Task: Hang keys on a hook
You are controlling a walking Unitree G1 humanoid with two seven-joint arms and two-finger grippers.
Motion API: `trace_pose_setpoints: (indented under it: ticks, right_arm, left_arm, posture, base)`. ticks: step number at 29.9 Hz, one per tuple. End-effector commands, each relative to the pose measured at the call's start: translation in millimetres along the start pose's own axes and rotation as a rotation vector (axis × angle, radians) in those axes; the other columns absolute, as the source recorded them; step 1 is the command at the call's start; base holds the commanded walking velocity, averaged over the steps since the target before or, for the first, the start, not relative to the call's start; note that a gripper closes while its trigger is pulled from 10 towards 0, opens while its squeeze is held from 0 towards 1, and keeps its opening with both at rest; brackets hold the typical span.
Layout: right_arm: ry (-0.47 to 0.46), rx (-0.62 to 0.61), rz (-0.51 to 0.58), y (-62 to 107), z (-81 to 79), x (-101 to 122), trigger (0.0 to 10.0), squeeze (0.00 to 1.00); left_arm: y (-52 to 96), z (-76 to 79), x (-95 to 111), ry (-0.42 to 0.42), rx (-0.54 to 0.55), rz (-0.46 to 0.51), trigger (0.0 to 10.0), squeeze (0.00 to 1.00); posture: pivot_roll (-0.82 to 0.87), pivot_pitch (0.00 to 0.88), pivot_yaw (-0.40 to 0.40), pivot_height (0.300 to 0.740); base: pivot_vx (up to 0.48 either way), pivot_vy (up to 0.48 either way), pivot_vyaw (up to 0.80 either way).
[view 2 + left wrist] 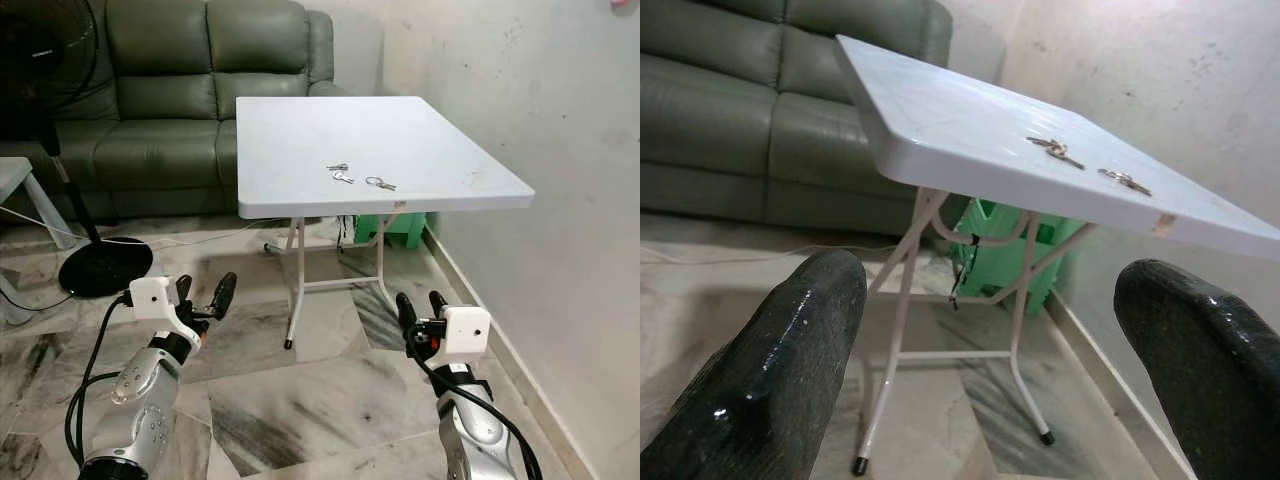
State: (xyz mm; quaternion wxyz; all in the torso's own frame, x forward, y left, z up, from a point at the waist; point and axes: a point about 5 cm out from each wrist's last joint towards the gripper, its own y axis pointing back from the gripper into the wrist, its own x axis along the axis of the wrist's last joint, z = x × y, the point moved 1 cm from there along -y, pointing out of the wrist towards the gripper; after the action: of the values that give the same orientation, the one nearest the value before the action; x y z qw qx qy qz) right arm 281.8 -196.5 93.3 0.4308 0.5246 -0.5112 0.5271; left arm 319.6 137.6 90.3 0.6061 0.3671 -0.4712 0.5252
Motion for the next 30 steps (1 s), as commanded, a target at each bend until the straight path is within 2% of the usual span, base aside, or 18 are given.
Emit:
trace_pose_setpoints:
  ticks: [1,14,15,23,24,30]
  right_arm:
    - [0.01,-0.003,0.004,-1.1,3.4,1.8,10.0,0.0]
    - [0.0,0.02,0.007,-1.3,2.3,1.8,10.0,0.0]
    - [0.001,0.027,0.008,-1.0,1.7,2.0,10.0,1.0]
    - [0.033,0.026,0.001,-0.9,3.2,1.6,10.0,1.0]
    - [0.035,0.029,0.001,-0.9,3.2,1.6,10.0,0.0]
    - [0.049,0.039,0.002,-1.9,3.4,2.1,10.0,0.0]
  left_arm:
    - [-1.9,1.6,3.2,-0.009,-0.006,0.005,10.0,0.0]
    - [-2.2,1.3,2.4,-0.011,-0.003,0.0,10.0,0.0]
    - [-2.1,1.3,2.3,-0.01,-0.003,0.0,10.0,0.0]
    - [-1.8,1.7,1.6,-0.009,-0.001,-0.001,10.0,0.0]
    - [-1.8,1.6,1.6,-0.009,0.001,-0.001,10.0,0.0]
    - [-1.6,1.2,1.0,-0.007,0.008,-0.001,10.0,0.0]
  posture:
    - [-0.01,0.021,-0.035,0.74]
    - [-0.02,0.021,-0.035,0.74]
    - [-0.02,0.021,-0.035,0.74]
    - [-0.01,0.022,-0.039,0.74]
    - [-0.01,0.022,-0.039,0.74]
    - [-0.01,0.019,-0.042,0.74]
  base:
    - [0.24,0.0,0.0]
    - [0.0,0.0,0.0]
    - [0.0,0.0,0.0]
    - [0.0,0.0,0.0]
    - [0.0,0.0,0.0]
    - [0.0,0.0,0.0]
